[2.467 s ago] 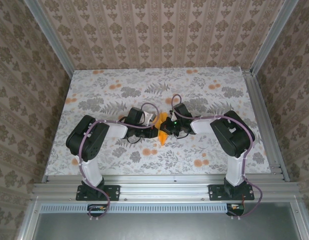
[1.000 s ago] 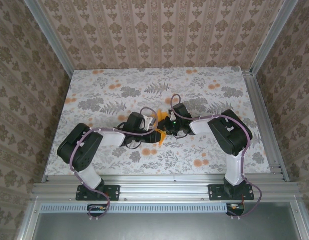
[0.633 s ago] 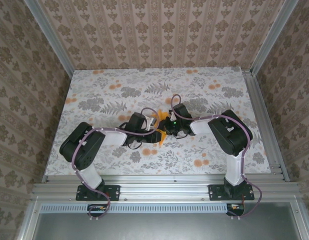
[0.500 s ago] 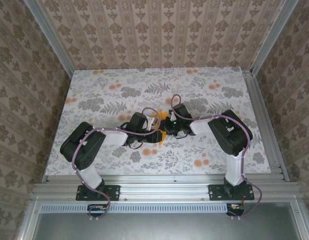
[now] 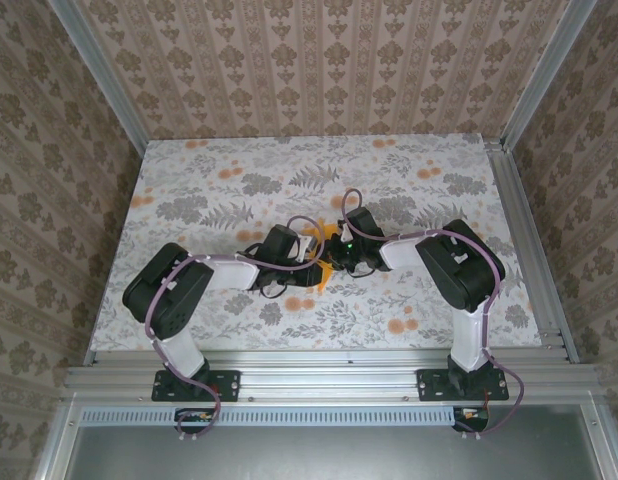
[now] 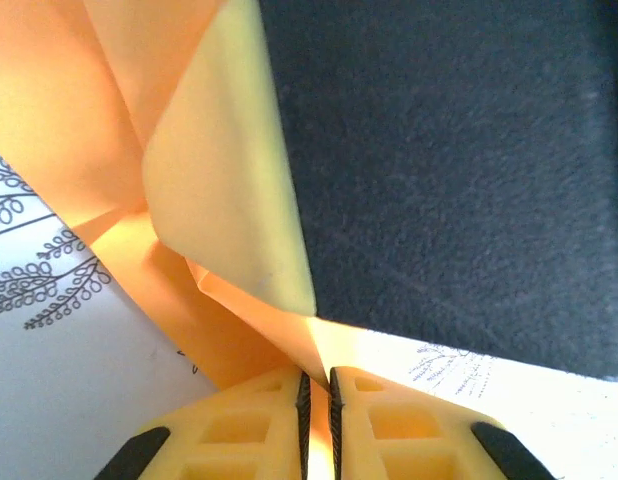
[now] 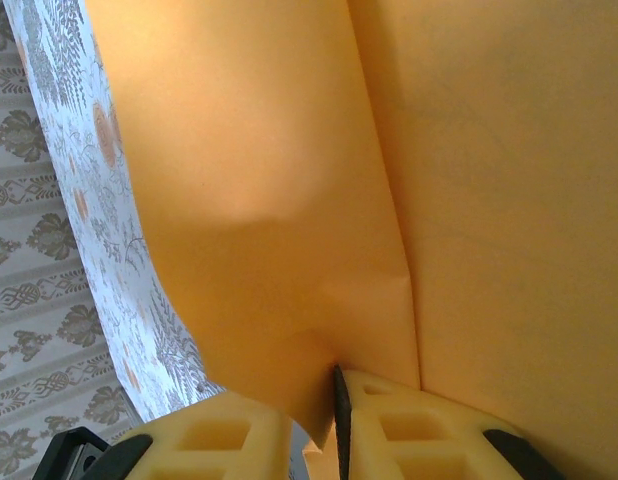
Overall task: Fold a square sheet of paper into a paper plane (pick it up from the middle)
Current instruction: Fourth fold the wing at the center of the table.
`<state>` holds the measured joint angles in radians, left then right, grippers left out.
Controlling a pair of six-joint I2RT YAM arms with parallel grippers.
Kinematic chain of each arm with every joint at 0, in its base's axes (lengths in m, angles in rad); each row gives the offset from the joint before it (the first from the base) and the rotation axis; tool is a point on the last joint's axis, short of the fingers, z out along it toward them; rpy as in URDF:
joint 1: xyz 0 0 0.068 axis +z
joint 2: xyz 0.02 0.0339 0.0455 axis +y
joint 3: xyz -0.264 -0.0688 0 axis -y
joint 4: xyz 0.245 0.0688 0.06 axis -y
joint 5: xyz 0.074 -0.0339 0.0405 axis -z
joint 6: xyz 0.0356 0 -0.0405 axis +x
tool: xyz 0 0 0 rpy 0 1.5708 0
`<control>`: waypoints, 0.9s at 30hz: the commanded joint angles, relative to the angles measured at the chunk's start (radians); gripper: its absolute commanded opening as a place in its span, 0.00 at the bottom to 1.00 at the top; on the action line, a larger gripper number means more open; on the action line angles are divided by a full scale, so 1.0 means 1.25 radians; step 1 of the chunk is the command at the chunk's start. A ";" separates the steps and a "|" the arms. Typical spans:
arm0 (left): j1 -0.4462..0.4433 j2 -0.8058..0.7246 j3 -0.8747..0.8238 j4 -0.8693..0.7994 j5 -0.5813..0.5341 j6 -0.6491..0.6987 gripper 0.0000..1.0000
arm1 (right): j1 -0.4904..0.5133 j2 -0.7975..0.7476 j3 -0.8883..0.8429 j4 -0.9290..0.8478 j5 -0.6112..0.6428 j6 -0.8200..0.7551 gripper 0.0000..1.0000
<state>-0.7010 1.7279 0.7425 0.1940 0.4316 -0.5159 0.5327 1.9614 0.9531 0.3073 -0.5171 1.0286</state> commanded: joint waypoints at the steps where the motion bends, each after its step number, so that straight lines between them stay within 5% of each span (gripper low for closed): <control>1: -0.001 0.010 0.020 -0.049 -0.035 0.027 0.13 | 0.001 0.007 -0.012 -0.041 0.000 -0.004 0.23; 27: 0.005 0.044 0.020 -0.102 -0.060 0.086 0.00 | -0.038 -0.091 0.000 -0.088 0.006 -0.056 0.35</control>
<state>-0.6998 1.7390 0.7631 0.1493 0.4065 -0.4507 0.4995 1.8946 0.9531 0.2443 -0.5159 0.9939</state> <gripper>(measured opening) 0.049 0.348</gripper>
